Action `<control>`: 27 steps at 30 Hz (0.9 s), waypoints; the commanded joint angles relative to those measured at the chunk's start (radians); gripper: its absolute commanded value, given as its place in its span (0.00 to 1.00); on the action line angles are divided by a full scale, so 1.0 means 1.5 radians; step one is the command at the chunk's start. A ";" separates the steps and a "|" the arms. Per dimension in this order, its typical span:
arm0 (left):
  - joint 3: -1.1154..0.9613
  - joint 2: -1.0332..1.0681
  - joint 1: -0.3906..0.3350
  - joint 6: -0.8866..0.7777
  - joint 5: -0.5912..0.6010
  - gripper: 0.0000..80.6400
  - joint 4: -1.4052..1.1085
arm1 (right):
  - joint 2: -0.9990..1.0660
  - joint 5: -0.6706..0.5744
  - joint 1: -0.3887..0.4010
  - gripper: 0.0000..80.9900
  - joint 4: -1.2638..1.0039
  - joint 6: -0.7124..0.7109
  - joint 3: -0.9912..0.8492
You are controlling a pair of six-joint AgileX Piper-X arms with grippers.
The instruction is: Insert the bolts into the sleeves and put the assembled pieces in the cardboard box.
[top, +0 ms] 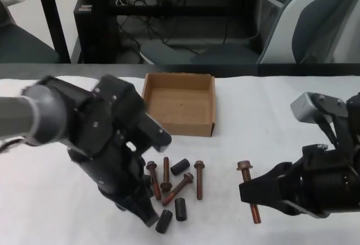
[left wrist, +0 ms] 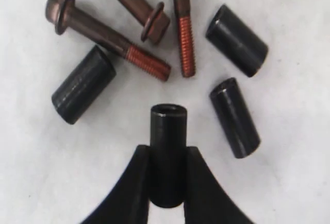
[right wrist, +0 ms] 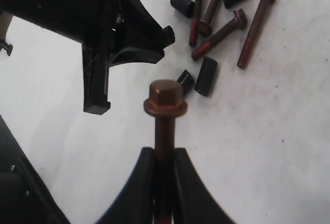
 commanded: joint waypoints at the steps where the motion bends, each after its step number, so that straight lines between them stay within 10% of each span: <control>1: 0.035 -0.069 0.002 -0.009 0.041 0.02 -0.024 | -0.016 -0.004 0.001 0.00 -0.009 0.009 -0.001; 13: 0.261 -0.346 0.002 -0.240 0.196 0.02 -0.327 | -0.015 0.025 0.001 0.00 -0.180 0.100 -0.001; 27: 0.288 -0.362 -0.006 -0.348 0.228 0.02 -0.469 | 0.124 0.051 0.001 0.00 -0.479 0.218 -0.003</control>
